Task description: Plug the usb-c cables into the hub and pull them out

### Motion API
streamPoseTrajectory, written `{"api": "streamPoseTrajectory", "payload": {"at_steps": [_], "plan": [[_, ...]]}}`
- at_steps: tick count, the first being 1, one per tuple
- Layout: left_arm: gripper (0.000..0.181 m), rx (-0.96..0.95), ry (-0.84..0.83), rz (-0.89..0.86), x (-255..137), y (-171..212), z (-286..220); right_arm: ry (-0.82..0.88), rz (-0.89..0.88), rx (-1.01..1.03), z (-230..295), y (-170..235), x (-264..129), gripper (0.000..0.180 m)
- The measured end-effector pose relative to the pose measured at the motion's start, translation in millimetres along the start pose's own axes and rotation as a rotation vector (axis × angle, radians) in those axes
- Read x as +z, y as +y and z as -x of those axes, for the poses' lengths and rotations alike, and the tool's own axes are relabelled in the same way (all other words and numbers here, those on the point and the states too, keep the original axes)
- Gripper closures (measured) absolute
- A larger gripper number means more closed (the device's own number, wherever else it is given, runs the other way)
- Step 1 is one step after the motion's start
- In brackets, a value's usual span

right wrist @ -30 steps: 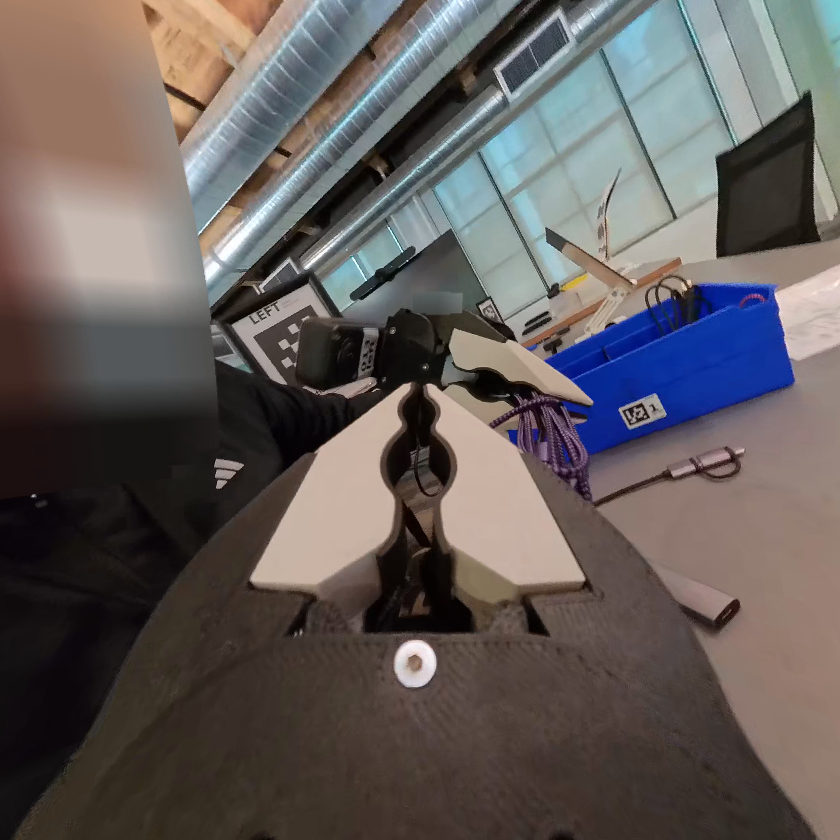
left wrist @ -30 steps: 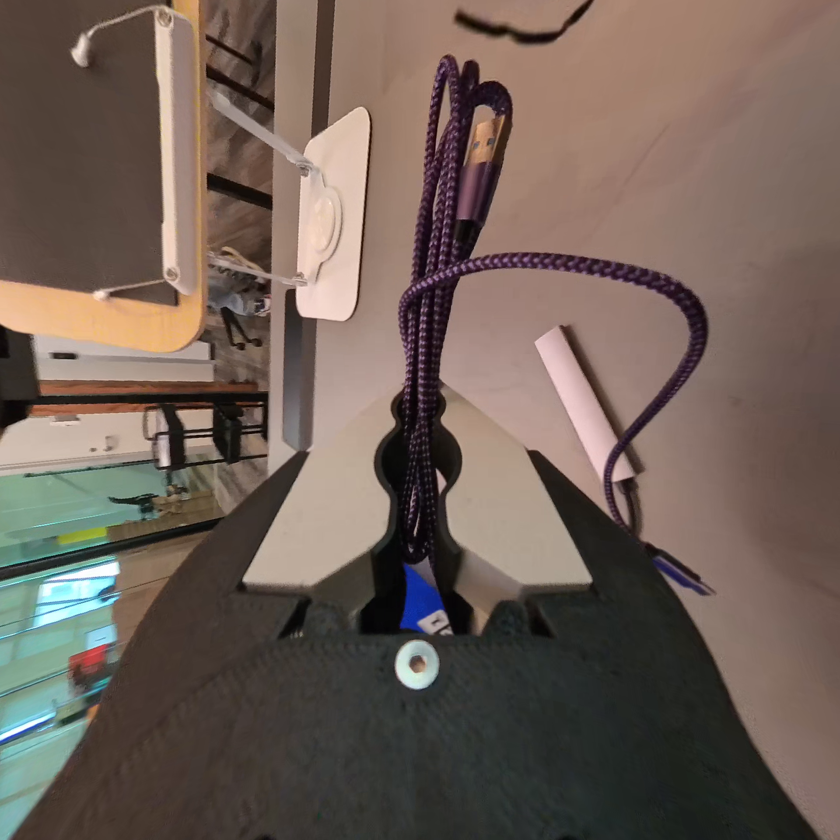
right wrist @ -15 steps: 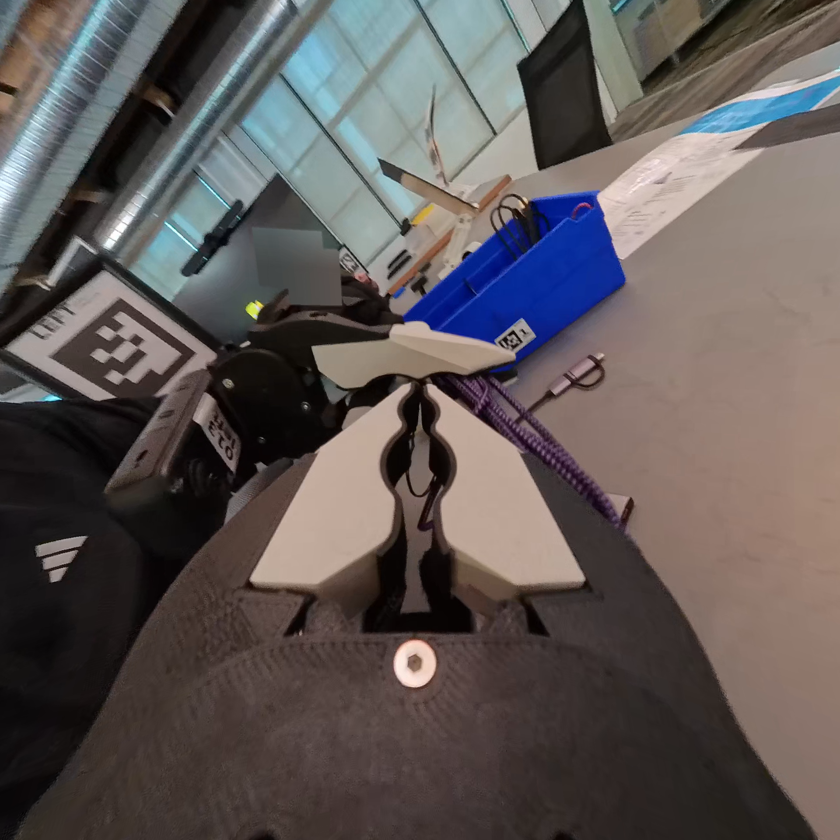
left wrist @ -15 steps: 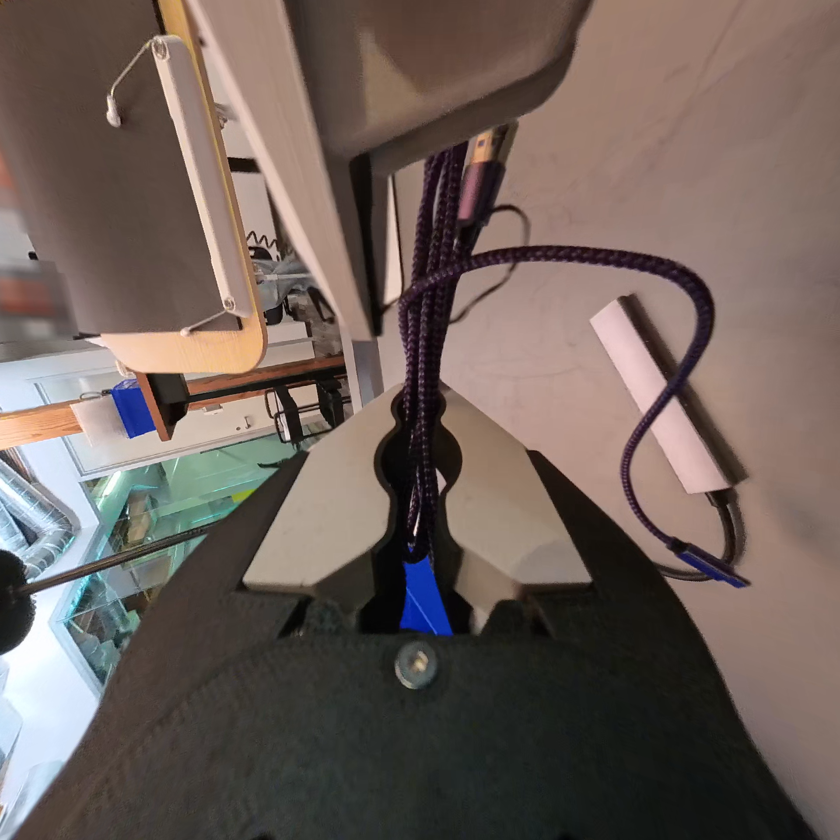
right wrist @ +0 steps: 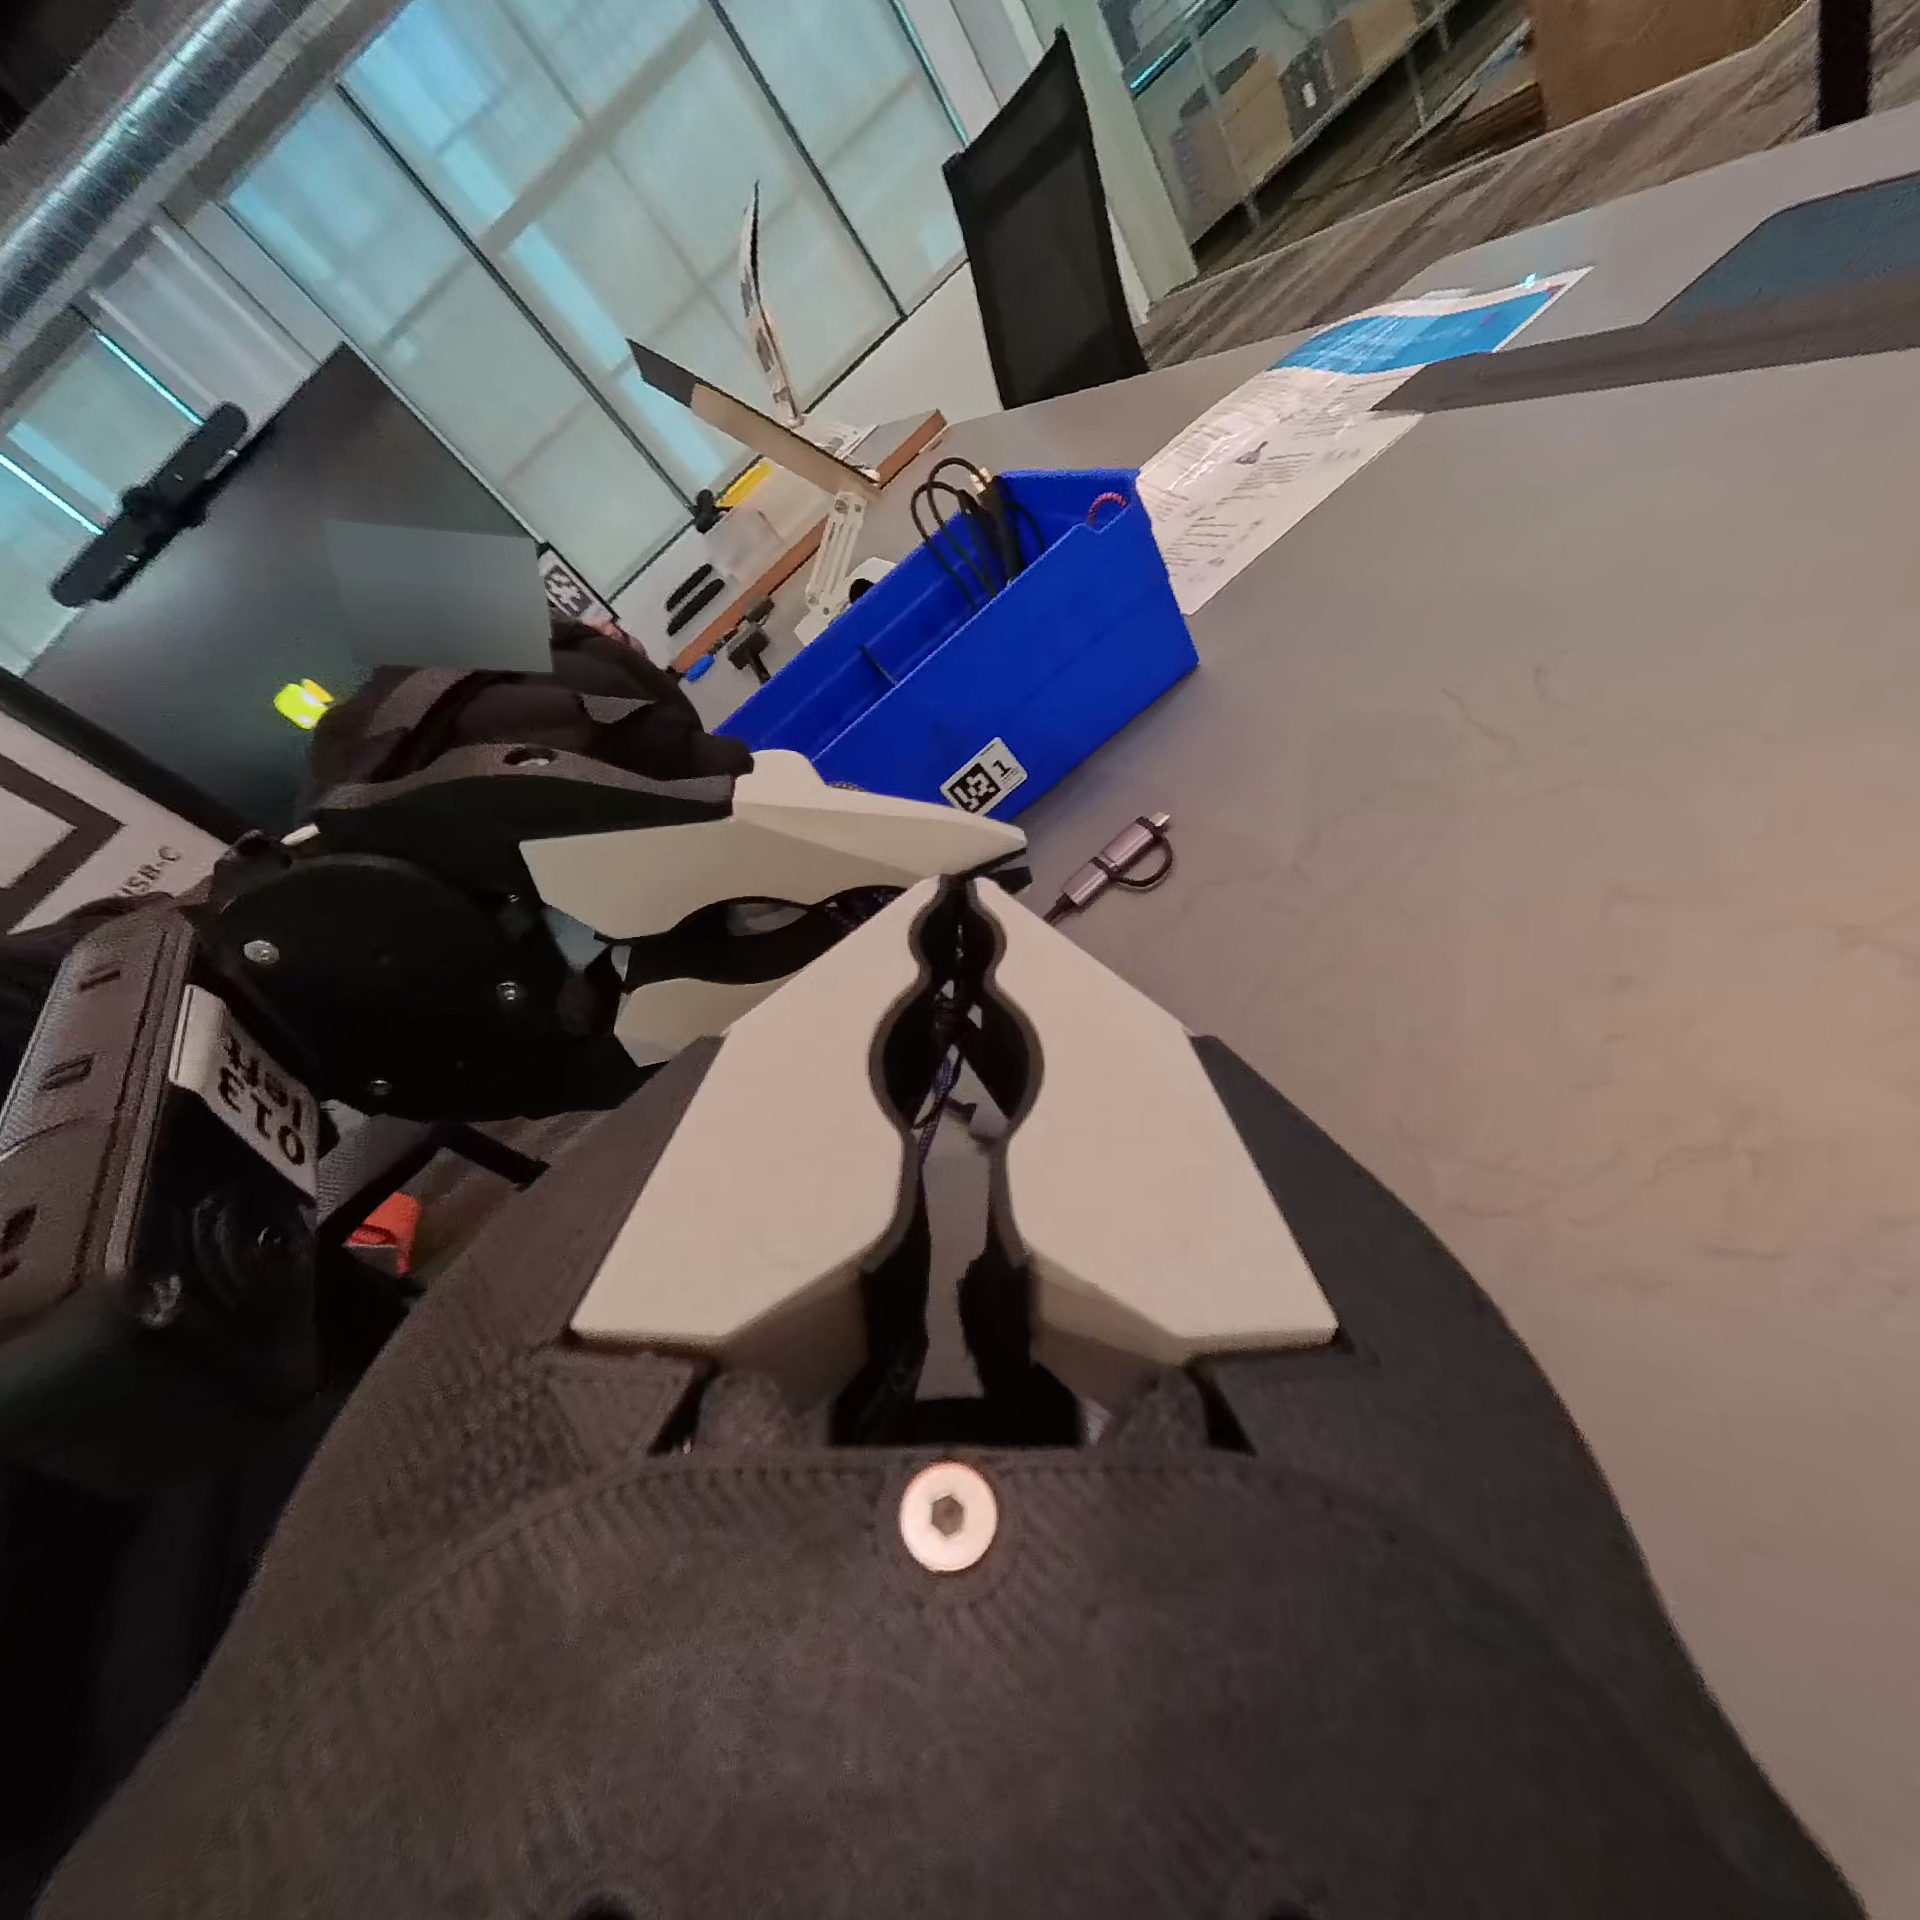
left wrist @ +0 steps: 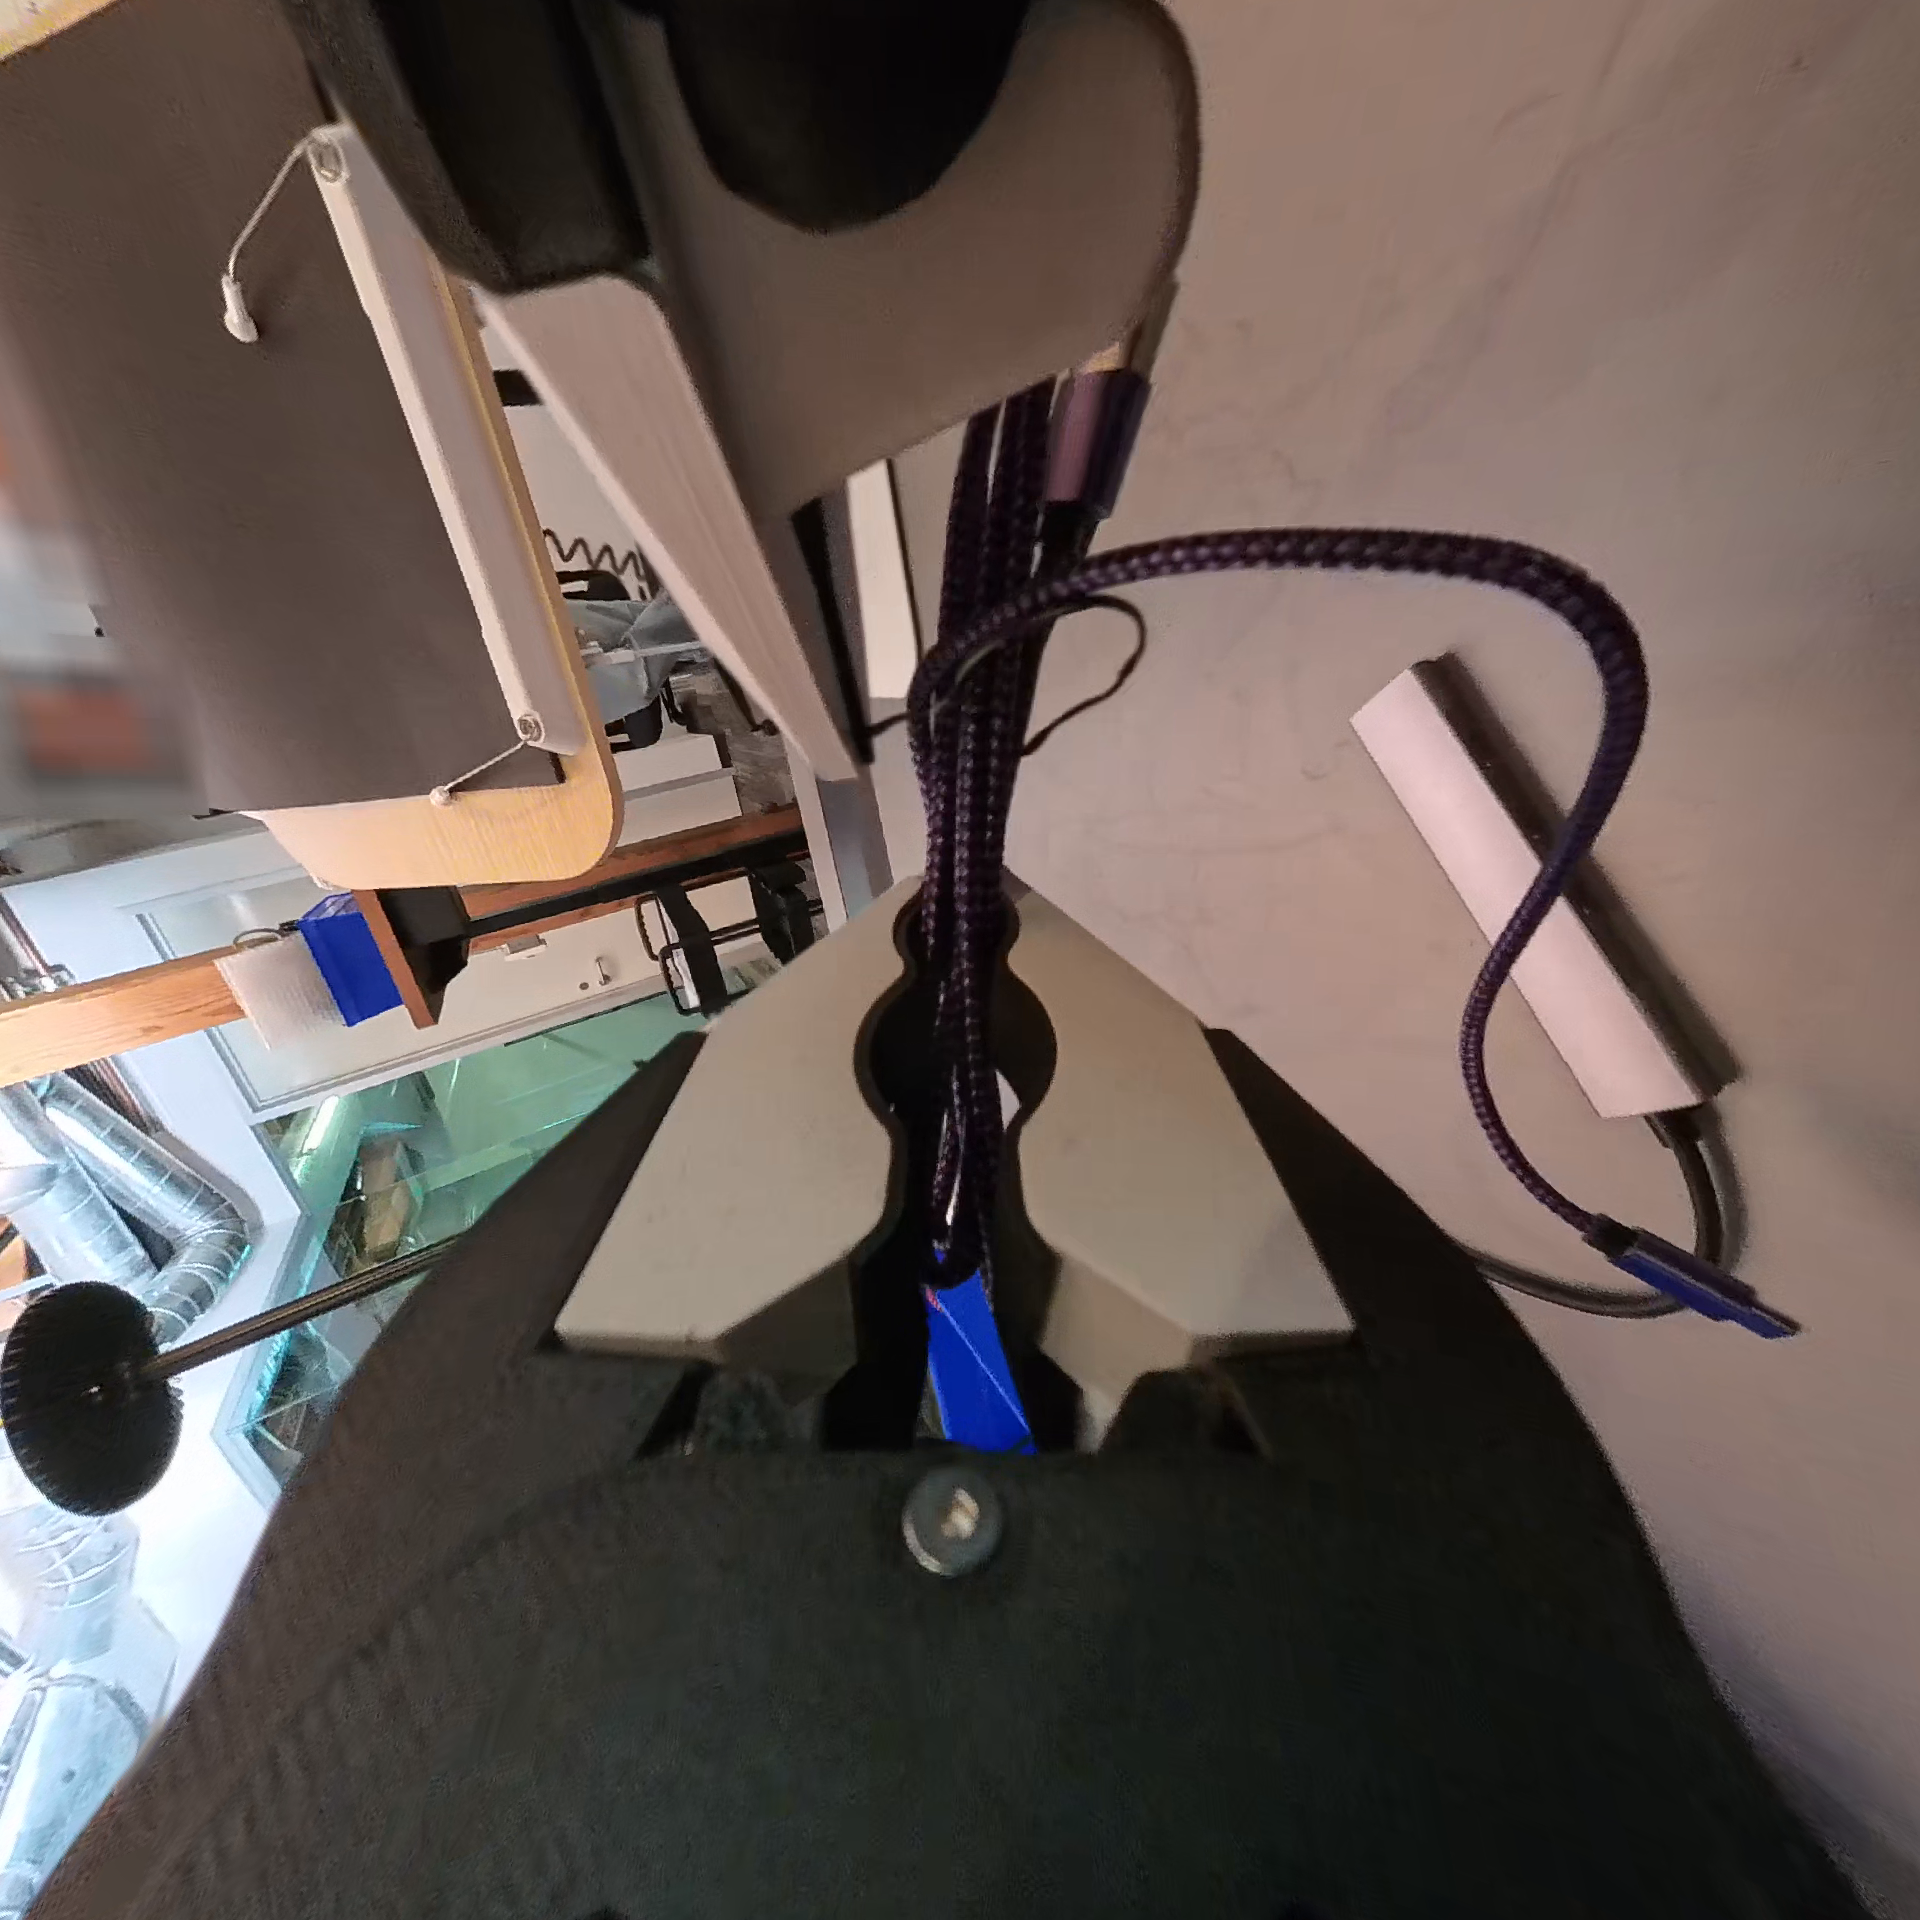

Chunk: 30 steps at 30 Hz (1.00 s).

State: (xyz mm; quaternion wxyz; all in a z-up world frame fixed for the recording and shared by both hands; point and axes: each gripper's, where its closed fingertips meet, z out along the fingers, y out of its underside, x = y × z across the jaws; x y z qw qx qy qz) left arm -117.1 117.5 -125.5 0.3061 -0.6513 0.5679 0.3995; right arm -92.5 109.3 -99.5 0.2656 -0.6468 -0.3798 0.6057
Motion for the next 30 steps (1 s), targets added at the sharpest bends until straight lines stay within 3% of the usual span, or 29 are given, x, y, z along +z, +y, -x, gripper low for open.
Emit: {"api": "streamPoseTrajectory", "payload": {"at_steps": [19, 30], "plan": [[0.177, 0.122, 0.0, -0.12, -10, -24, -11, 0.029, 0.051, 0.011, -11, -1, -3, 0.18], [0.177, -0.044, 0.104, -0.247, -15, -32, -16, -0.032, 0.183, -0.007, -1, 7, -9, 0.18]]}}
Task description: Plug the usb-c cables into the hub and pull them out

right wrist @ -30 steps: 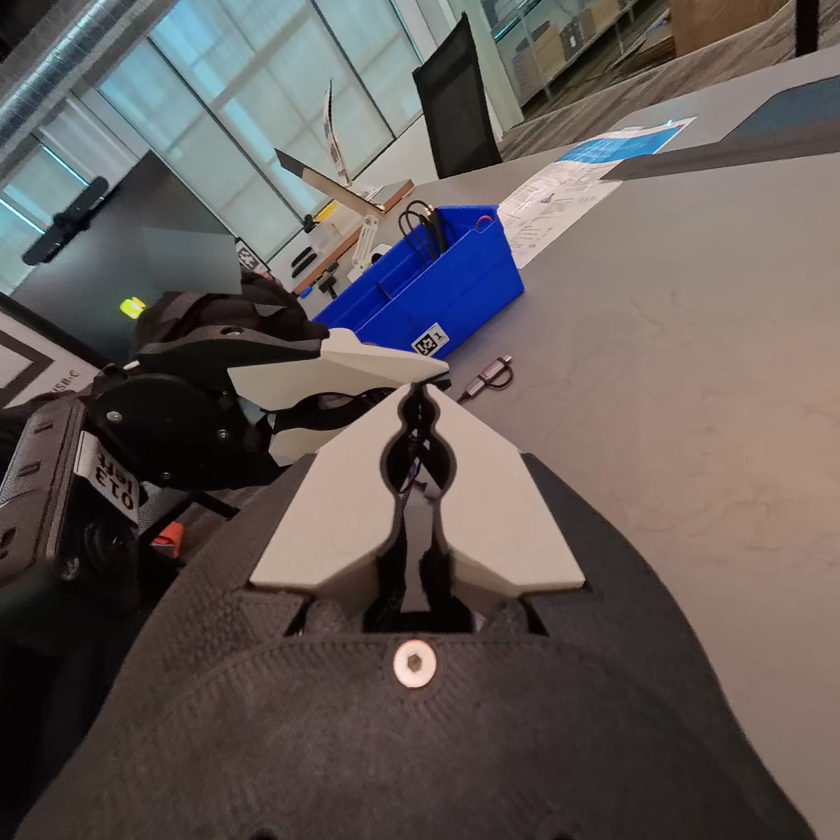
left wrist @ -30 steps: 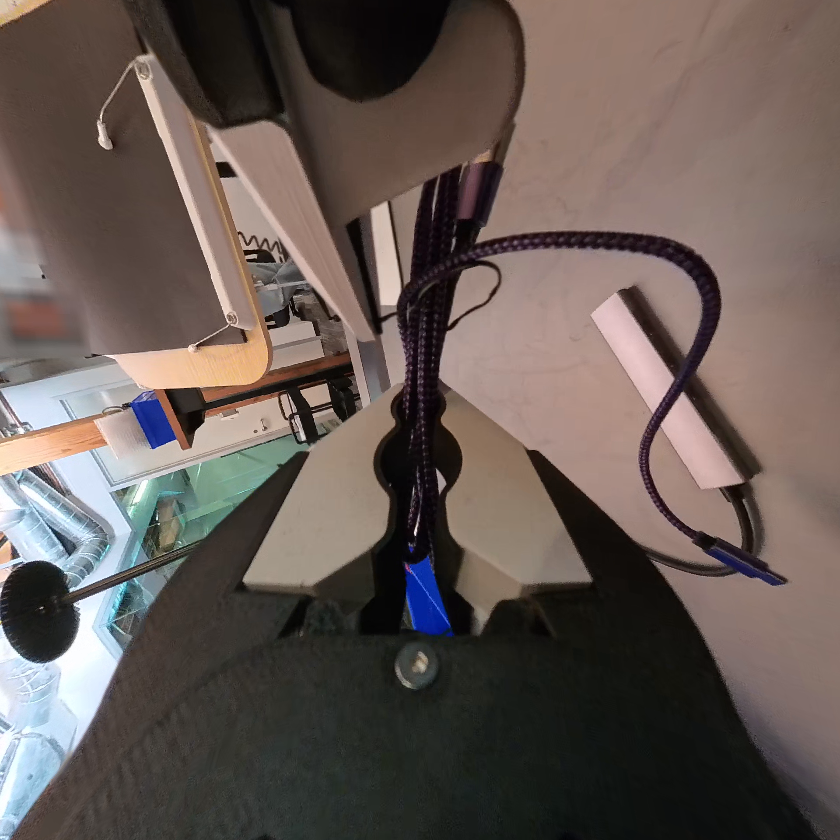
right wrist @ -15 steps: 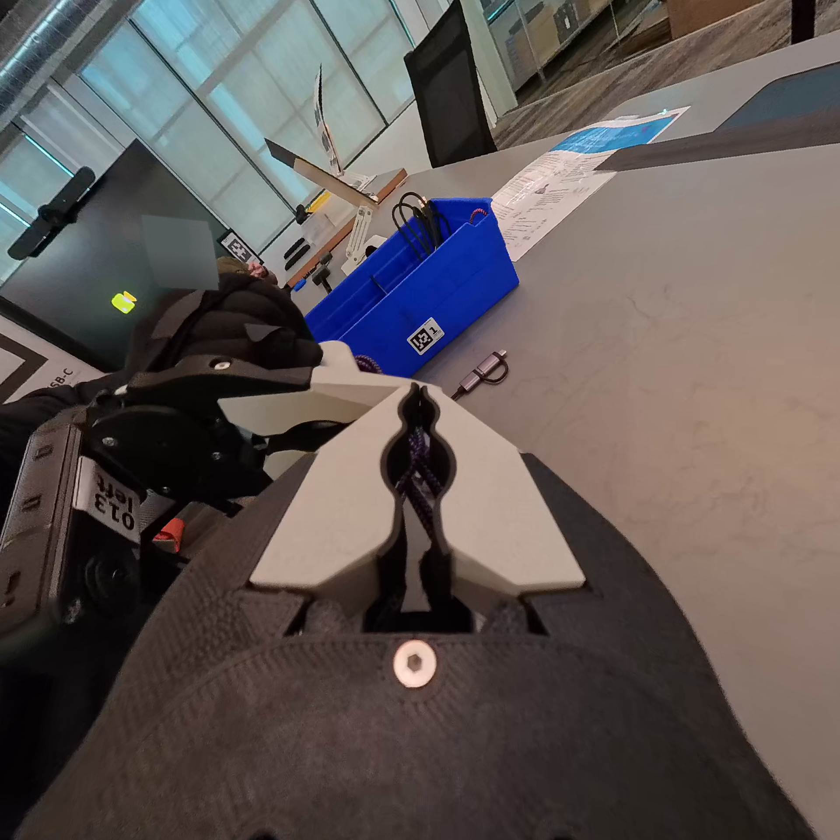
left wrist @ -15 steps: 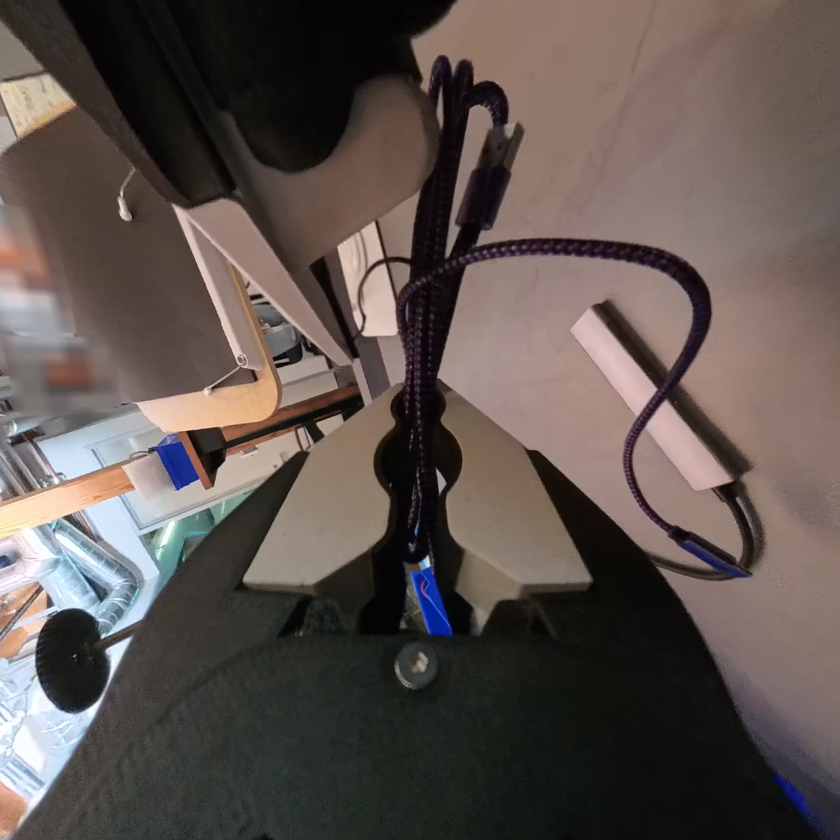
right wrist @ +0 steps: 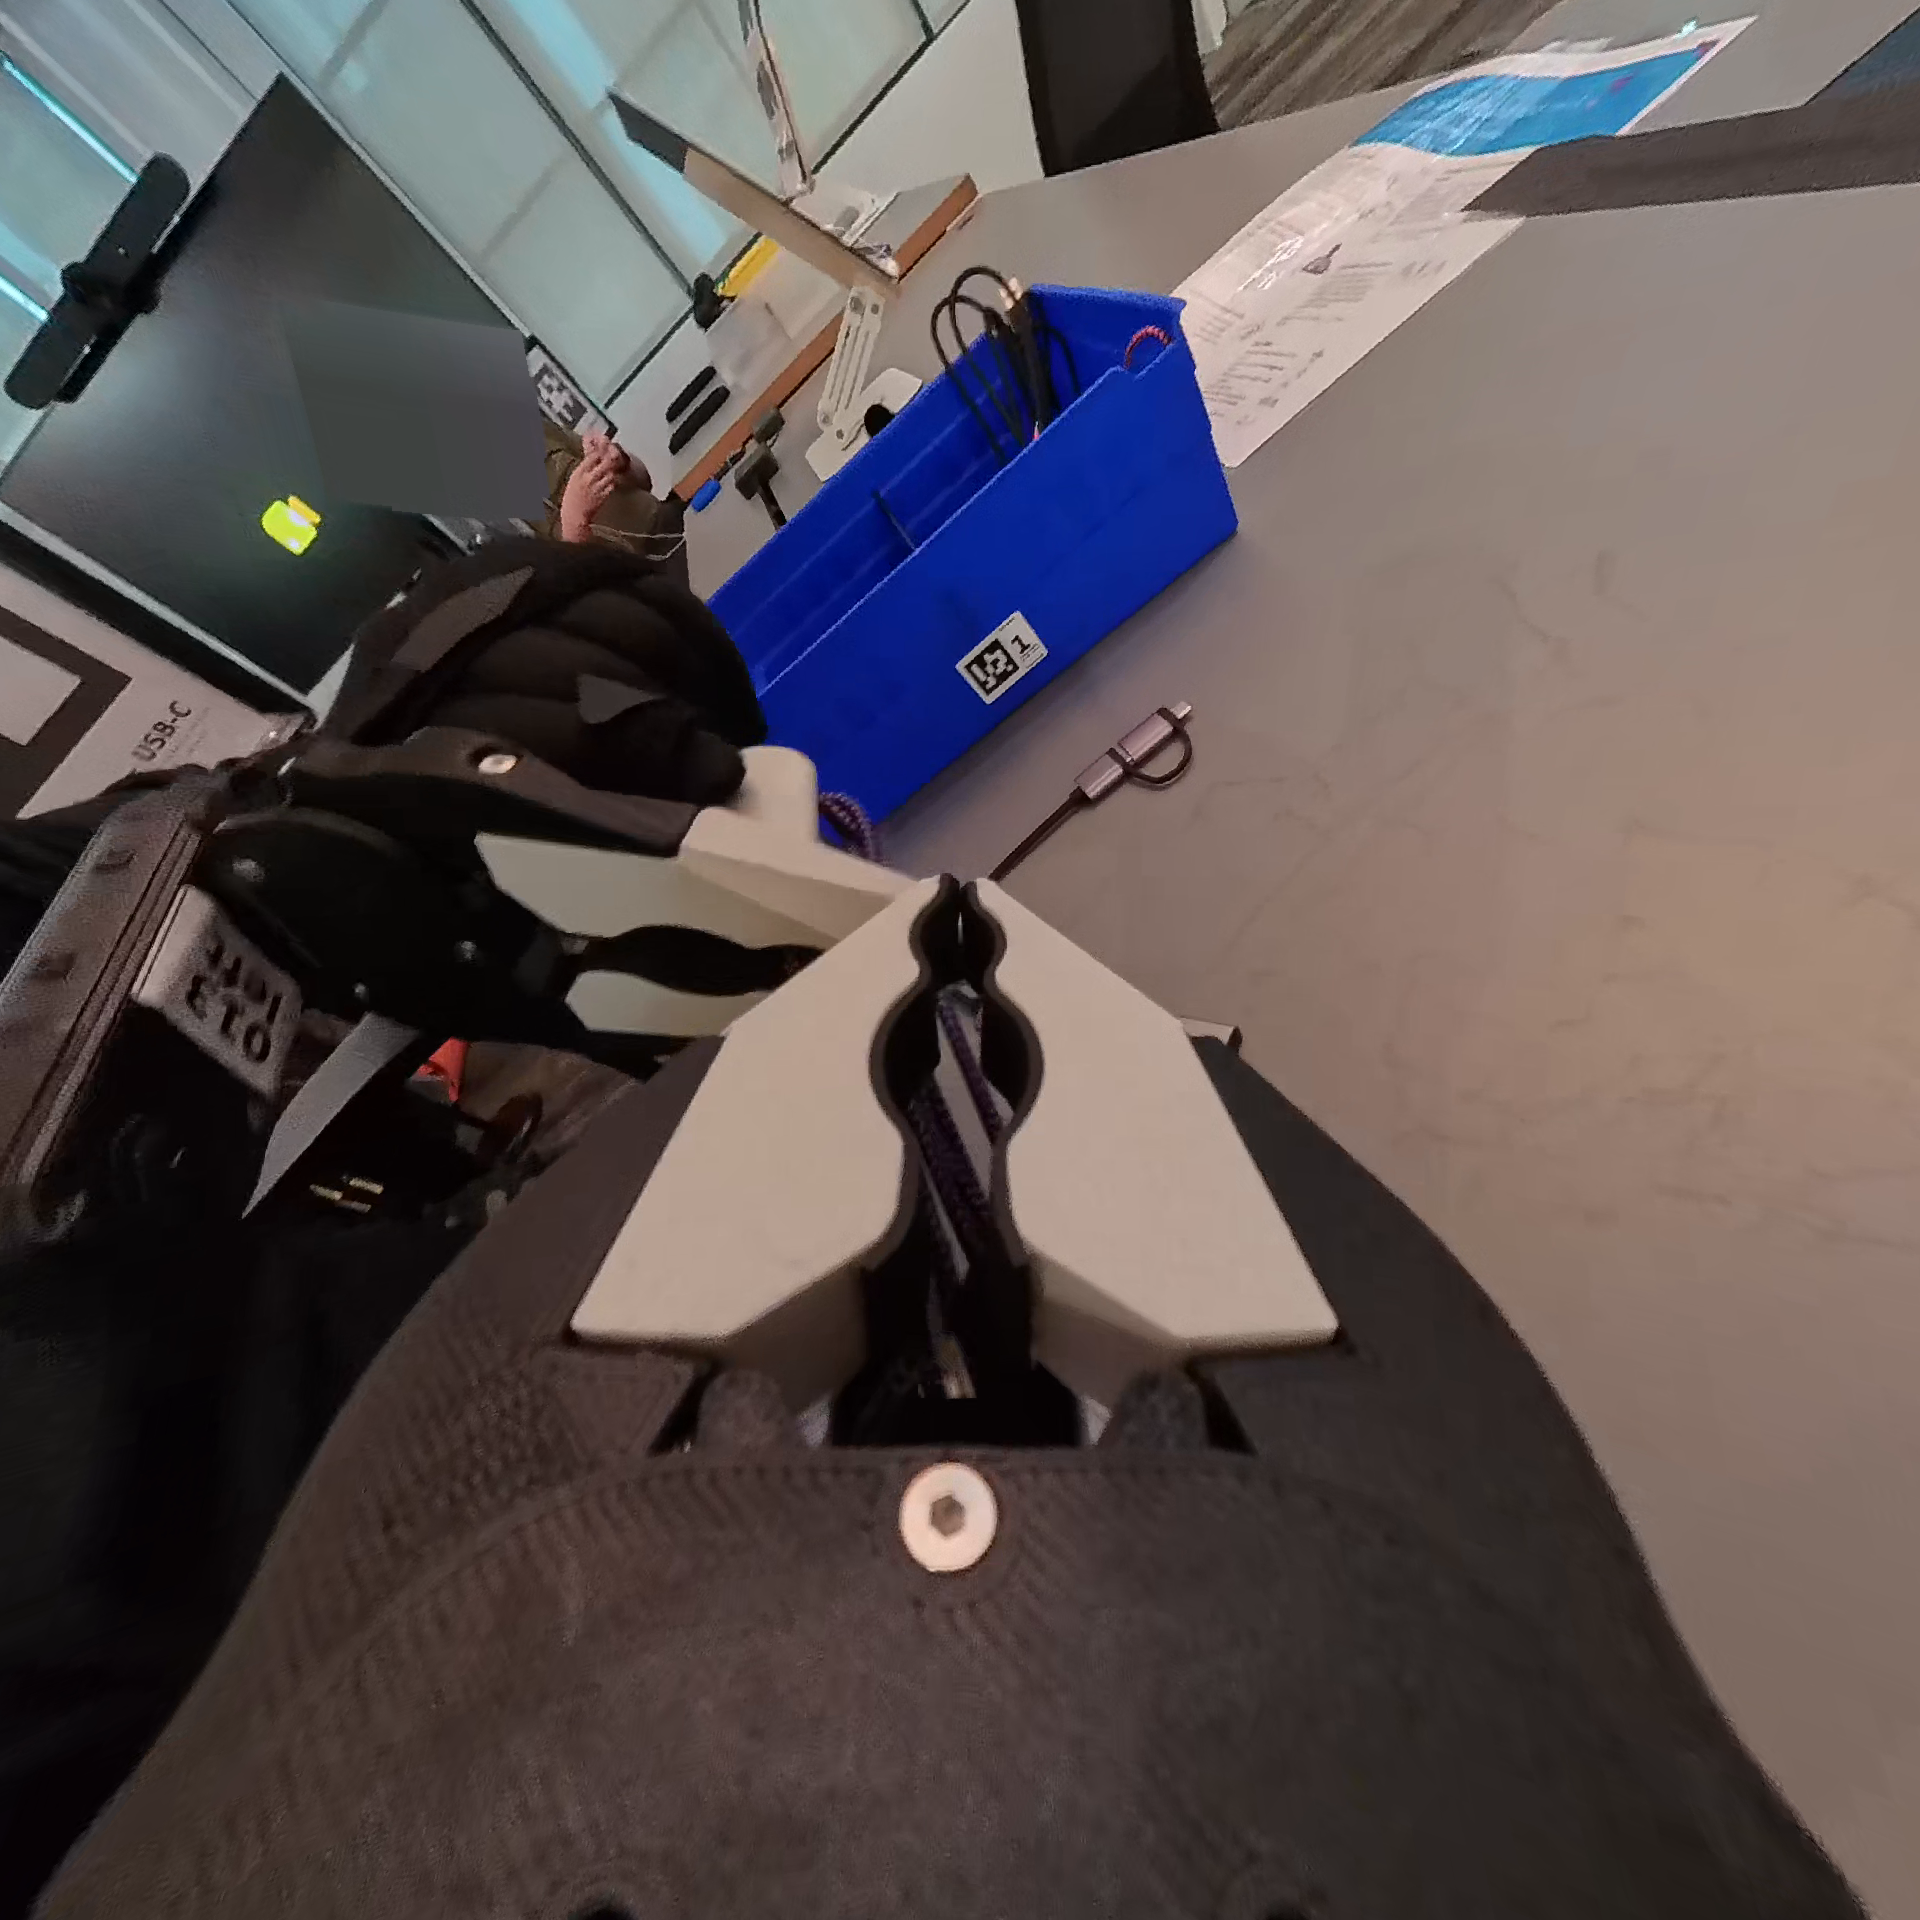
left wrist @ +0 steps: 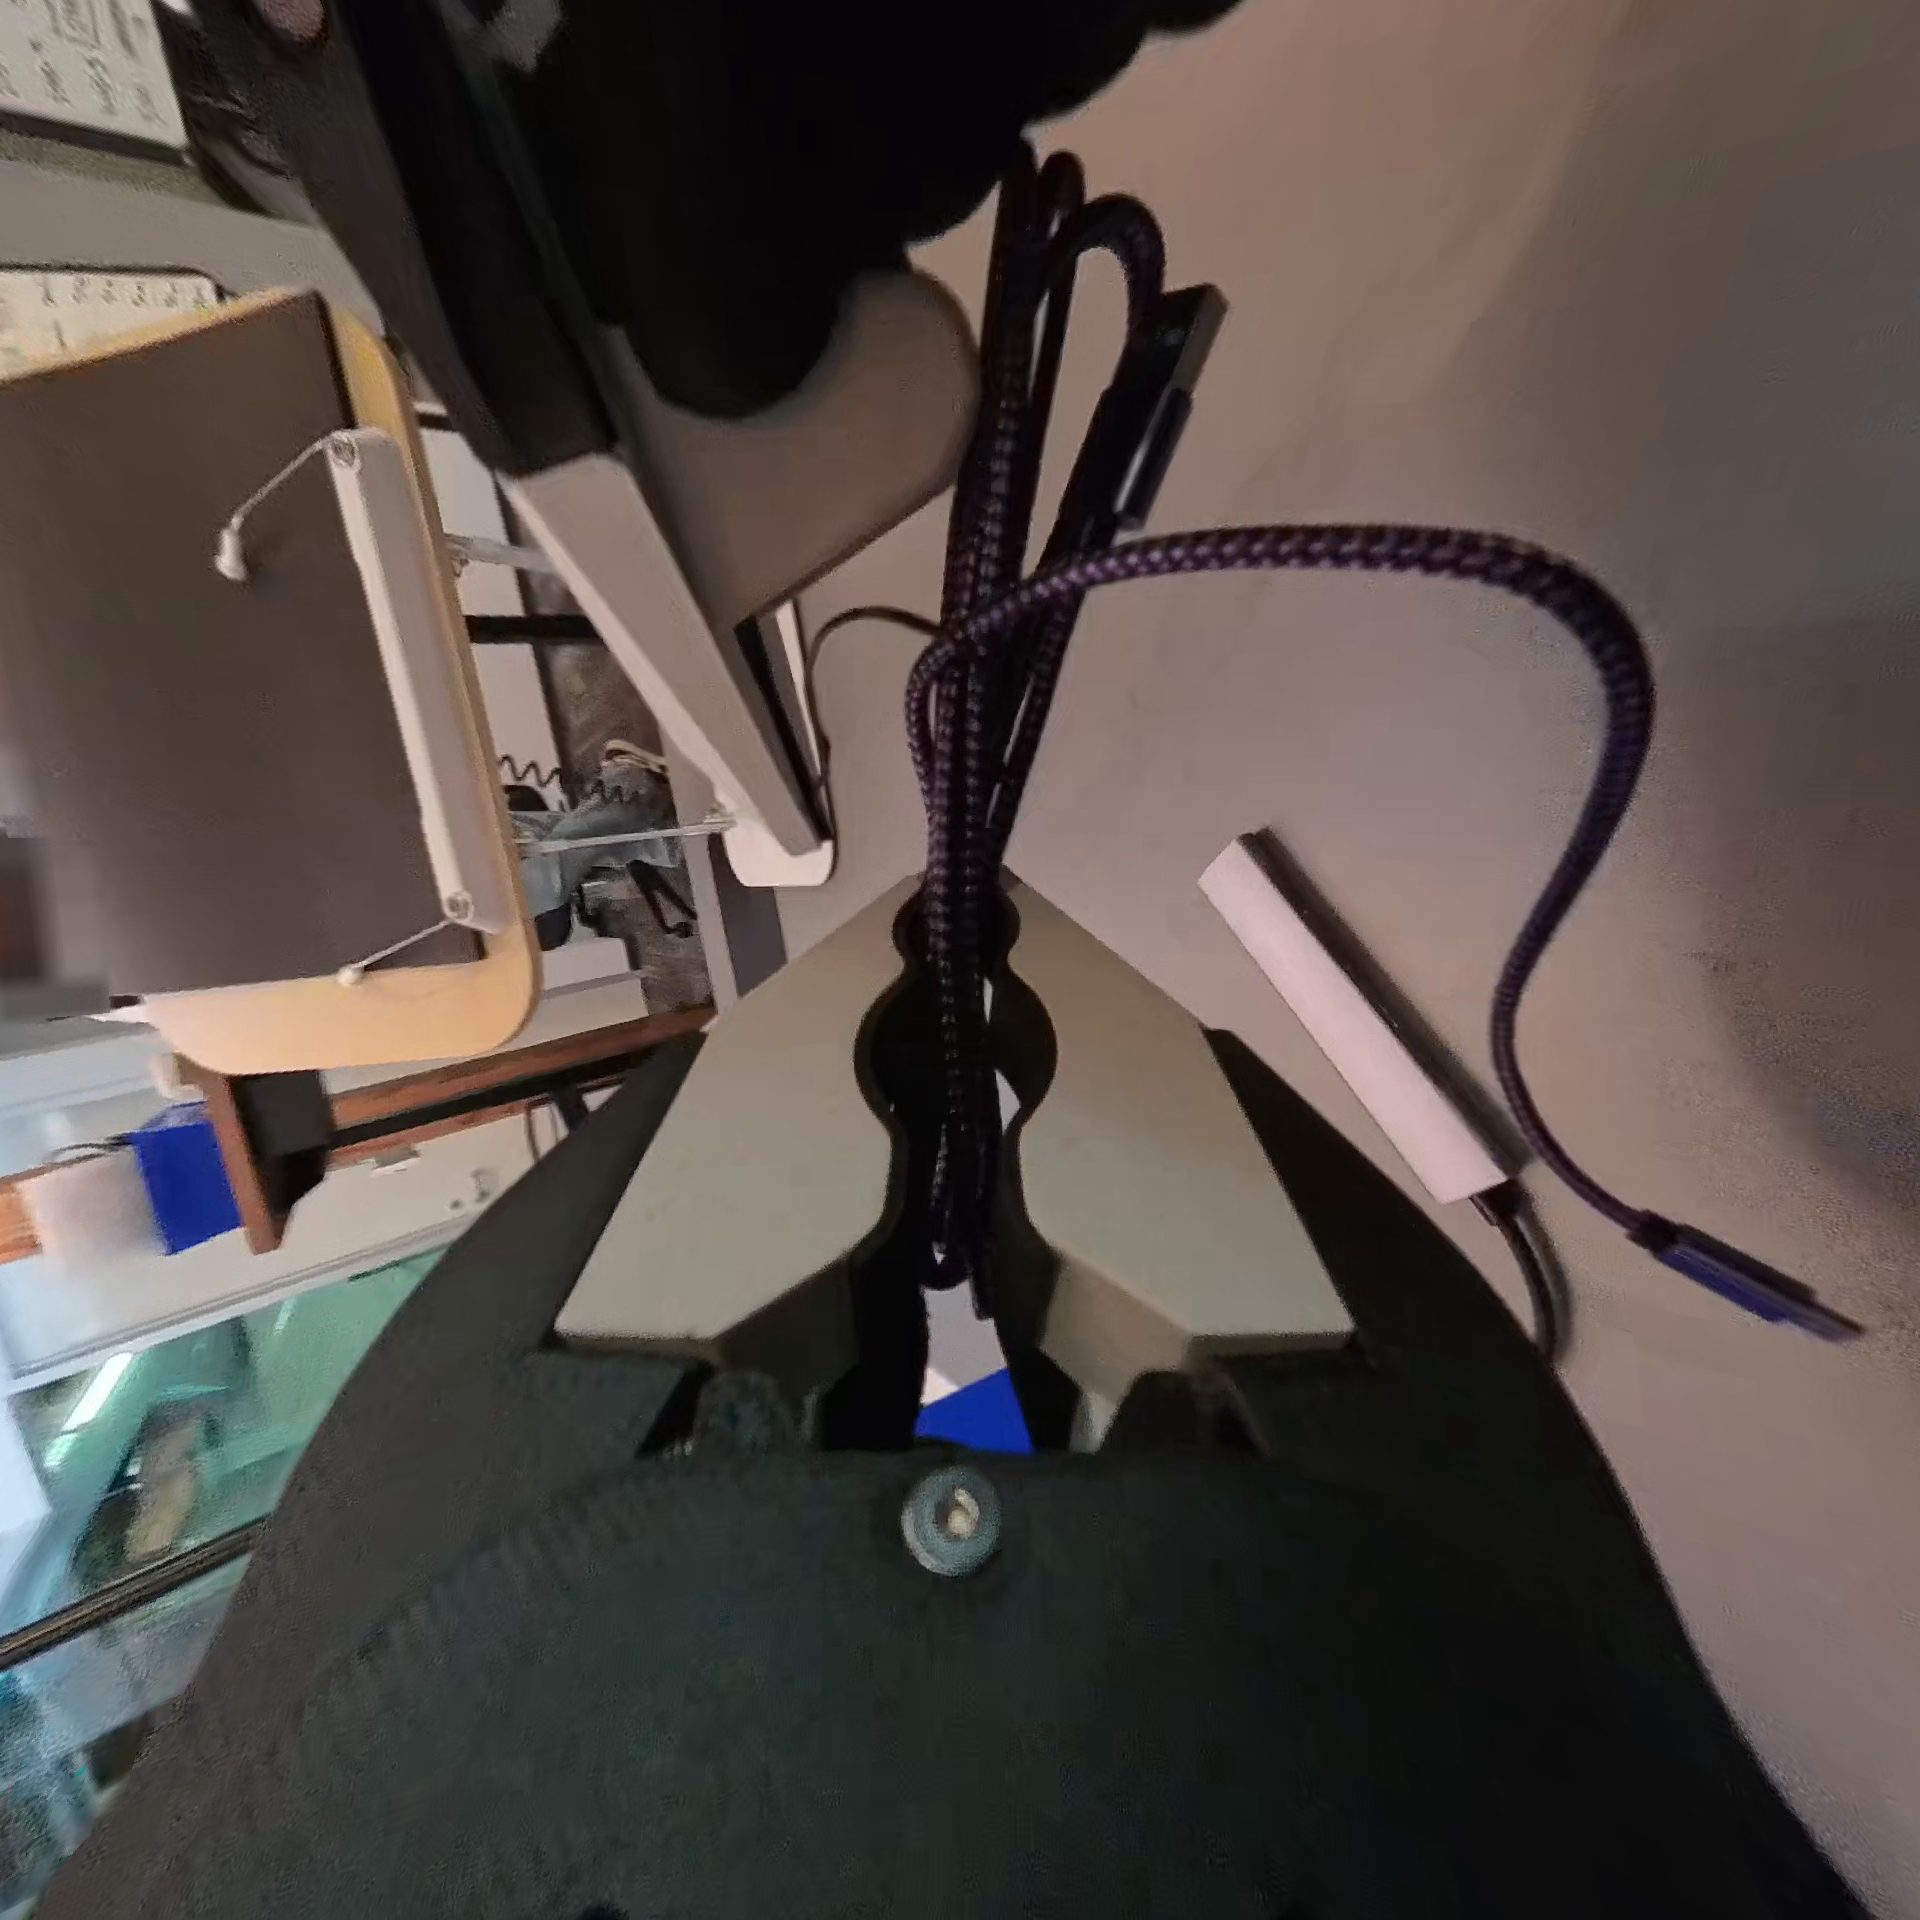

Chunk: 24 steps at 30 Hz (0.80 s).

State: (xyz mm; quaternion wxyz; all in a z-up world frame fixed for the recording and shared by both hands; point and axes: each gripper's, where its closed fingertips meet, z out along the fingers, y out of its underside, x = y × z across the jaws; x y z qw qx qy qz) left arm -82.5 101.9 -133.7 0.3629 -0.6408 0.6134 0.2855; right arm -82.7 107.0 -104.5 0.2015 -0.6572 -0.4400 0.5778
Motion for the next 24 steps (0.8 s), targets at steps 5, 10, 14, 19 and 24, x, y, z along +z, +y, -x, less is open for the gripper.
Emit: {"api": "streamPoseTrajectory", "payload": {"at_steps": [5, 10, 14, 19, 24], "plan": [[0.177, -0.036, 0.027, 0.031, 6, 8, 1, -0.055, 0.03, 0.019, 14, 1, -1, 0.18], [0.177, -0.045, 0.034, 0.065, 10, 11, 0, -0.024, 0.043, 0.018, 14, 7, 3, 0.18], [0.177, -0.06, 0.038, 0.079, 12, 16, 1, -0.012, 0.019, 0.031, 15, 10, 5, 0.18], [0.178, -0.031, 0.024, 0.097, 11, 13, 1, 0.055, -0.028, 0.038, 2, 2, 3, 0.18], [0.178, 0.036, 0.005, 0.104, 12, 9, -1, 0.084, 0.005, 0.058, -8, 5, 9, 0.18]]}}
